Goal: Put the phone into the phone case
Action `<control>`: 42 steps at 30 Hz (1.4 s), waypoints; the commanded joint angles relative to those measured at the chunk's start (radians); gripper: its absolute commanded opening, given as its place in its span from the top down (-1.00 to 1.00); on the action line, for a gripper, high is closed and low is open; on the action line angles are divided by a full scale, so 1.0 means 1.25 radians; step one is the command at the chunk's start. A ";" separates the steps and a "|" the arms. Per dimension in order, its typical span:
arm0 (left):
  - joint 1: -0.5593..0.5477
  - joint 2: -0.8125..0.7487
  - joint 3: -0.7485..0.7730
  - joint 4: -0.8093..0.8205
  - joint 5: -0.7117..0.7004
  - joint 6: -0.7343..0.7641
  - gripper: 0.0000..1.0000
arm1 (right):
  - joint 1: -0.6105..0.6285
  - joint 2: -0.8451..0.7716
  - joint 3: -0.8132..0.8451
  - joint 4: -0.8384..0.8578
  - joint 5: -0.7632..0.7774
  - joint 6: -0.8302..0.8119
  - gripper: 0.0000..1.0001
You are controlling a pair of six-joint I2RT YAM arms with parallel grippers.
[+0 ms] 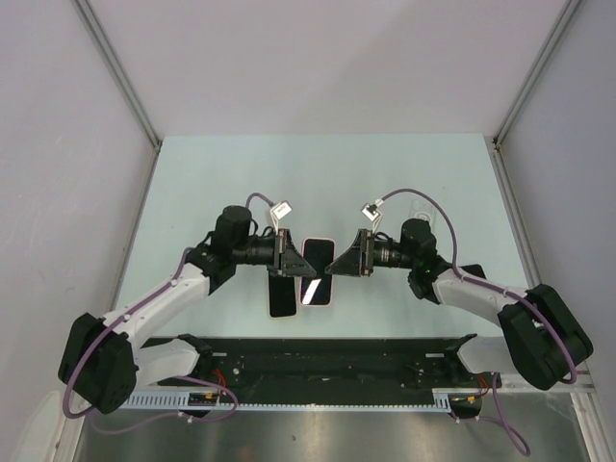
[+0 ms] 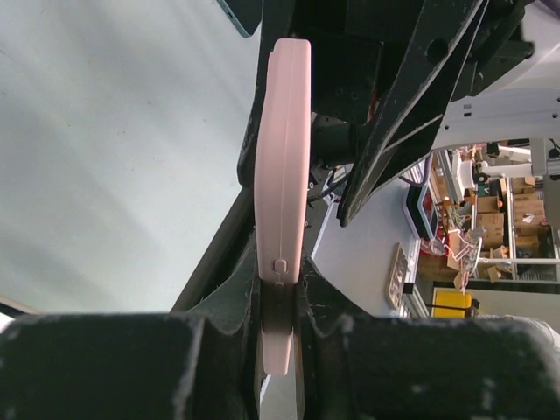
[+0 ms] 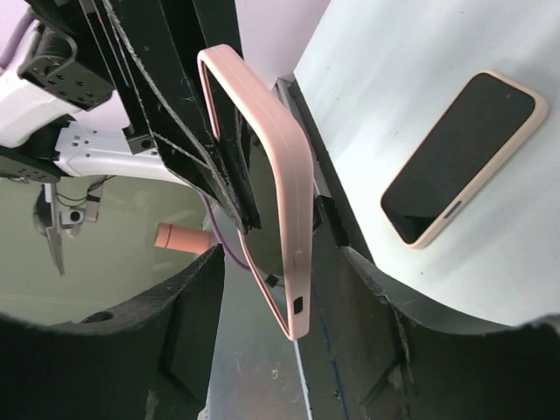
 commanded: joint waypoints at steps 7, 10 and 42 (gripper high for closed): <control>0.004 -0.019 -0.014 0.128 0.007 -0.078 0.99 | 0.010 0.028 -0.028 0.183 0.032 0.109 0.94; 0.006 -0.013 -0.009 0.118 0.007 -0.062 0.52 | -0.006 0.050 -0.040 0.216 0.026 0.134 1.00; 0.031 -0.279 0.067 -0.331 -0.654 0.348 -0.99 | -0.013 0.231 0.154 -0.356 0.047 -0.149 1.00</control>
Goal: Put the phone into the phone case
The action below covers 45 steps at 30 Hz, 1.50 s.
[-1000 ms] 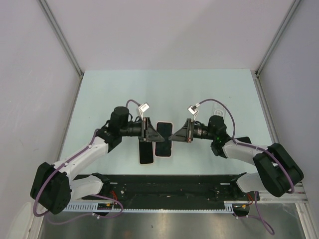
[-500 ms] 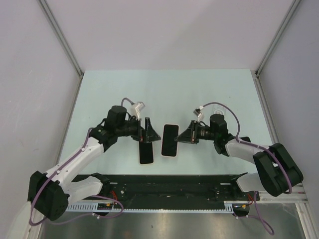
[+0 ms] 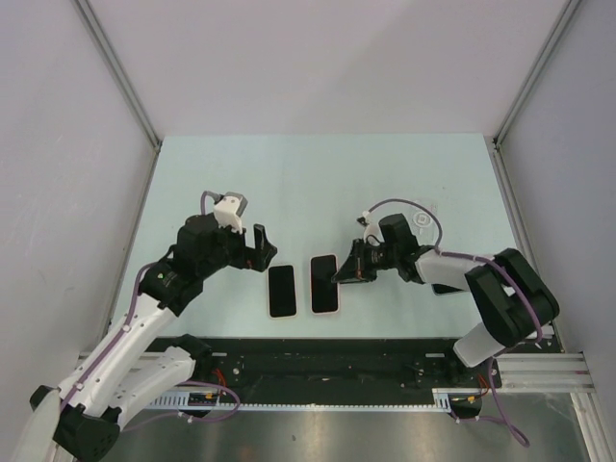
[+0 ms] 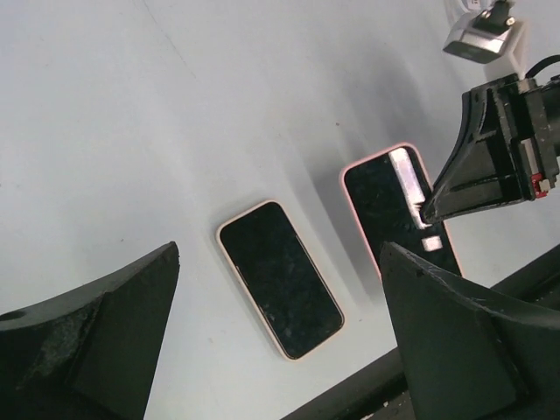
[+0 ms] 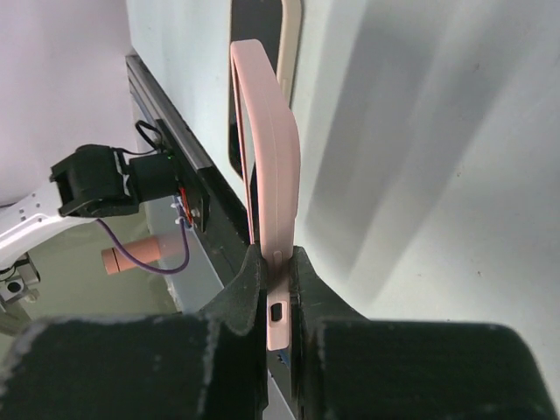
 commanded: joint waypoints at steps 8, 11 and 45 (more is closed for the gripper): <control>0.005 -0.017 -0.008 -0.014 -0.036 0.052 -1.00 | 0.043 0.126 0.111 -0.066 0.041 -0.052 1.00; 0.005 -0.019 -0.007 -0.015 -0.037 0.052 -1.00 | 0.044 0.152 0.111 -0.057 0.055 -0.044 0.97; 0.003 -0.060 -0.020 -0.006 0.002 0.049 -1.00 | -0.453 -0.138 0.240 -0.885 0.903 0.247 -0.99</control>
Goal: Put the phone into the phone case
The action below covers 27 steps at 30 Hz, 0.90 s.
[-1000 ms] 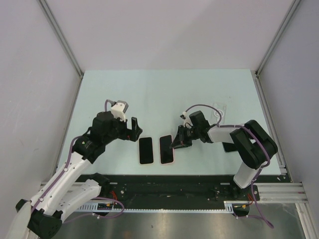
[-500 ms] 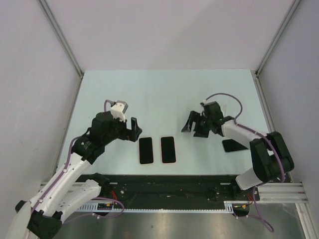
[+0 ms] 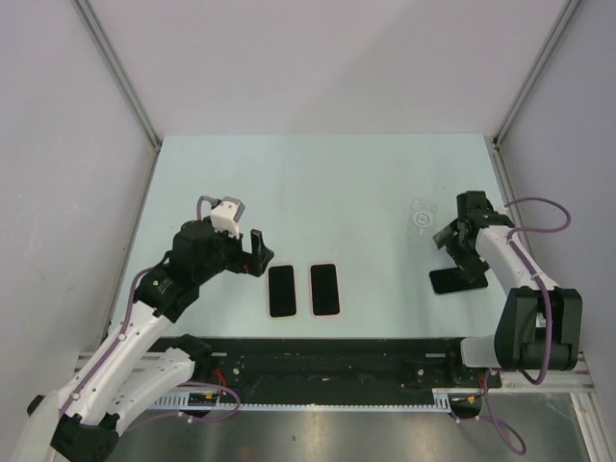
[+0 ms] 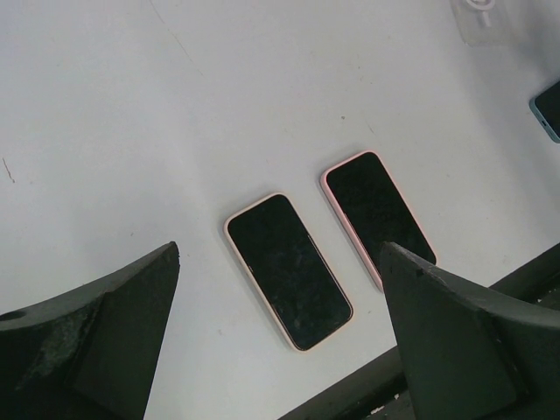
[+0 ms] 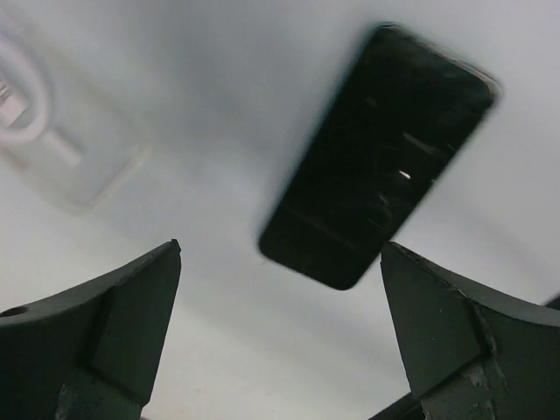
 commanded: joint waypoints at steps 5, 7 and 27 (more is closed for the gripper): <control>0.003 -0.013 -0.002 0.013 0.013 0.020 -1.00 | -0.073 0.028 0.021 -0.107 0.096 0.132 -0.96; 0.003 -0.014 -0.003 0.013 0.014 0.020 -1.00 | -0.068 0.034 0.022 -0.035 0.041 0.058 -0.88; 0.003 -0.004 -0.006 0.015 0.008 0.023 -1.00 | 0.021 0.351 0.223 0.303 -0.120 -0.464 -0.99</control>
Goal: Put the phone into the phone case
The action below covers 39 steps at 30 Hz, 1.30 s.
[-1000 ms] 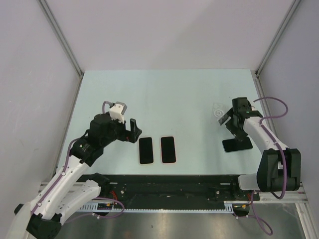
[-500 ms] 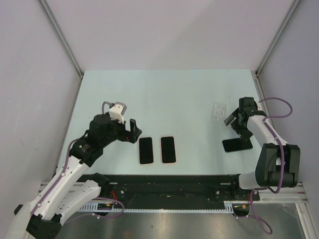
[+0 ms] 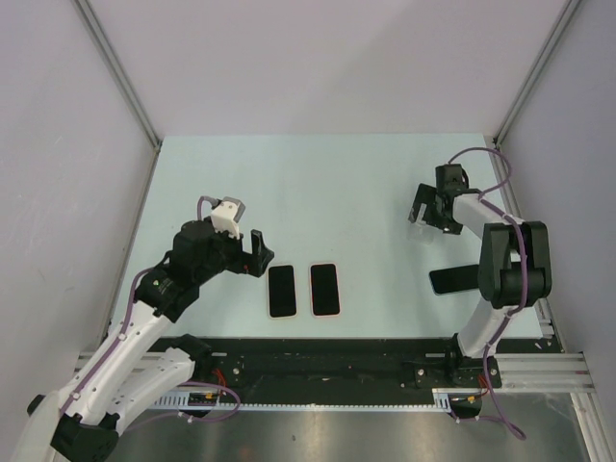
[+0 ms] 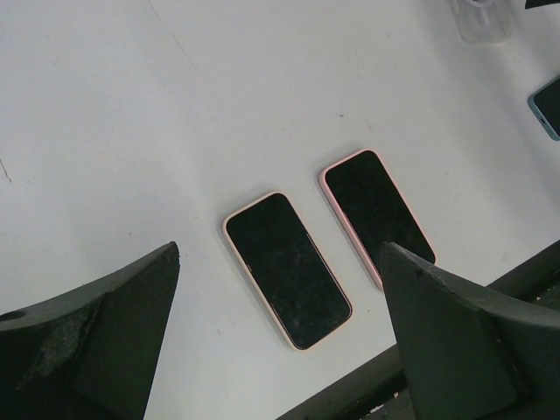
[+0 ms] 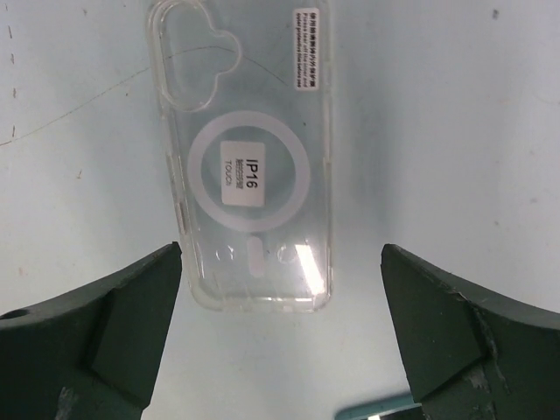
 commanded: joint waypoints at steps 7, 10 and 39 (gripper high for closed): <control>0.003 0.004 -0.004 0.014 0.005 0.022 -1.00 | 0.024 0.091 0.079 0.037 0.026 -0.020 -0.99; 0.003 0.006 -0.002 0.014 0.006 0.022 -0.99 | 0.037 0.116 0.090 0.041 0.028 -0.023 -0.99; 0.003 0.064 0.004 0.041 0.104 -0.092 -0.82 | 0.108 0.131 0.090 -0.026 -0.137 -0.068 -0.25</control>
